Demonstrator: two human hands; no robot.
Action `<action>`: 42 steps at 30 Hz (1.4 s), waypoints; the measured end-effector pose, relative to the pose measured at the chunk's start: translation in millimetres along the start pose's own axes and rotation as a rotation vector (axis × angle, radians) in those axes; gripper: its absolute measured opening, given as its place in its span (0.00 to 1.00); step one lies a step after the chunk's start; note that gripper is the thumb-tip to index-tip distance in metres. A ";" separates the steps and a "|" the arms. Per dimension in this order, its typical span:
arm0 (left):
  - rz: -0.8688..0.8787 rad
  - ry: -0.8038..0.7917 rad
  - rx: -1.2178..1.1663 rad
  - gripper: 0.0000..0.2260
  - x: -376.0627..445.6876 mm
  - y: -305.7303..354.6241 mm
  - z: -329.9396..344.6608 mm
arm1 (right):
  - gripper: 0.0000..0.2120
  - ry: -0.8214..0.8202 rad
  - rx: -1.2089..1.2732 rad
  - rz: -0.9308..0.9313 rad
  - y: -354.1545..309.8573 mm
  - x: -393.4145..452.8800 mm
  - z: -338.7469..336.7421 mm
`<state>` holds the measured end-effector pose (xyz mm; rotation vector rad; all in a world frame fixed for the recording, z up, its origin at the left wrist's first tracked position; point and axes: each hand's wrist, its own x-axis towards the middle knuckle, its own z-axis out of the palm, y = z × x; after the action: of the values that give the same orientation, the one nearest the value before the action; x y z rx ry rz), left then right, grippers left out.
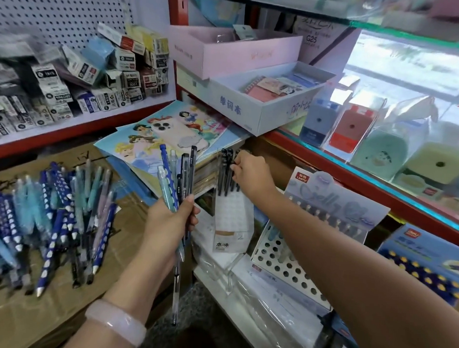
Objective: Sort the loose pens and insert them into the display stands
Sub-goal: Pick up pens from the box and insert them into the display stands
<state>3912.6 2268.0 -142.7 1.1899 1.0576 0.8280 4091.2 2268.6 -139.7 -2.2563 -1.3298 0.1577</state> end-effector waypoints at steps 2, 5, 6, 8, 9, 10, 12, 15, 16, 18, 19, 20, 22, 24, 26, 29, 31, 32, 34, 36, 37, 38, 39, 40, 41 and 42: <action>0.000 -0.024 0.006 0.07 -2.5 1.8 0.9 | 0.07 0.008 -0.057 0.010 -1.8 0.6 -6.1; -0.002 -0.060 0.002 0.07 -5.8 2.9 2.7 | 0.12 0.134 0.054 0.027 -5.2 -1.2 -18.8; 0.000 -0.077 -0.001 0.06 -7.1 2.9 3.5 | 0.12 0.128 0.200 0.032 -8.6 -3.2 -22.0; 0.005 -0.115 -0.015 0.06 -9.9 2.4 5.4 | 0.12 -0.018 0.547 0.065 -20.2 -10.2 -25.6; 0.009 -0.131 -0.019 0.06 -11.5 2.3 6.4 | 0.12 -0.098 0.682 0.081 -25.4 -13.7 -26.3; 0.015 -0.143 -0.015 0.07 -12.9 1.9 7.1 | 0.11 -0.155 0.764 0.089 -29.5 -16.6 -26.6; 0.020 -0.150 -0.003 0.07 -14.5 0.9 7.6 | 0.11 -0.207 0.810 0.096 -34.6 -20.3 -27.3; 0.008 -0.151 0.001 0.06 -14.7 -2.0 7.0 | 0.11 -0.240 0.794 0.125 -37.3 -23.2 -27.2; 0.004 -0.153 0.002 0.06 -14.6 -2.8 6.8 | 0.11 -0.239 0.784 0.142 -38.0 -23.3 -27.7; -0.006 -0.154 -0.010 0.05 -14.6 -3.4 6.4 | 0.10 -0.218 0.768 0.173 -38.5 -23.4 -31.5; -0.017 -0.149 -0.022 0.06 -14.8 -3.3 6.0 | 0.08 -0.195 0.773 0.188 -37.2 -22.7 -34.7; -0.030 -0.142 -0.034 0.06 -14.4 -3.7 5.1 | 0.07 -0.167 0.787 0.204 -35.5 -21.8 -39.9; -0.050 -0.120 -0.039 0.06 -12.9 -5.7 2.3 | 0.07 -0.096 0.803 0.227 -30.0 -19.1 -54.1; -0.054 -0.084 -0.001 0.06 -10.4 -8.1 -1.6 | 0.08 0.007 0.787 0.238 -21.3 -13.1 -67.4; -0.057 -0.054 0.022 0.06 -9.2 -8.9 -4.4 | 0.09 0.136 0.652 0.223 -11.1 -5.4 -75.0; -0.062 -0.042 0.007 0.05 -10.7 -6.6 -4.8 | 0.08 0.196 0.312 0.140 0.7 0.0 -65.1; -0.049 -0.038 0.008 0.06 -12.0 -5.1 -4.7 | 0.06 0.188 0.223 0.110 4.2 -2.4 -49.0; -0.044 -0.038 0.011 0.06 -12.1 -4.8 -4.7 | 0.05 0.193 0.203 0.099 6.1 -3.3 -40.4; -0.043 -0.034 0.013 0.06 -12.1 -4.5 -5.0 | 0.06 0.214 0.186 0.074 8.4 -5.1 -26.3; -0.043 -0.029 0.011 0.05 -11.1 -4.3 -6.2 | 0.07 0.231 0.197 0.061 9.2 -6.6 -18.1; -0.042 -0.029 0.009 0.05 -10.8 -4.1 -6.7 | 0.07 0.236 0.205 0.056 9.3 -6.9 -15.0; -0.041 -0.034 0.008 0.05 -10.7 -4.0 -7.4 | 0.07 0.234 0.212 0.050 9.0 -7.1 -12.6; -0.042 -0.041 0.005 0.05 -10.9 -3.7 -7.4 | 0.06 0.223 0.212 0.046 8.7 -7.0 -10.5; -0.043 -0.045 0.002 0.05 -11.2 -3.5 -7.6 | 0.06 0.211 0.209 0.042 8.6 -6.5 -8.7; -0.042 -0.046 -0.003 0.05 -11.5 -3.1 -7.4 | 0.06 0.195 0.197 0.039 8.4 -6.0 -7.0; -0.039 -0.045 -0.006 0.06 -11.7 -2.9 -7.3 | 0.06 0.176 0.173 0.038 8.7 -5.3 -5.4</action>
<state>3902.0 2258.9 -143.5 1.1742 1.0371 0.7704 4097.2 2258.8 -140.1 -2.0990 -1.1374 0.0818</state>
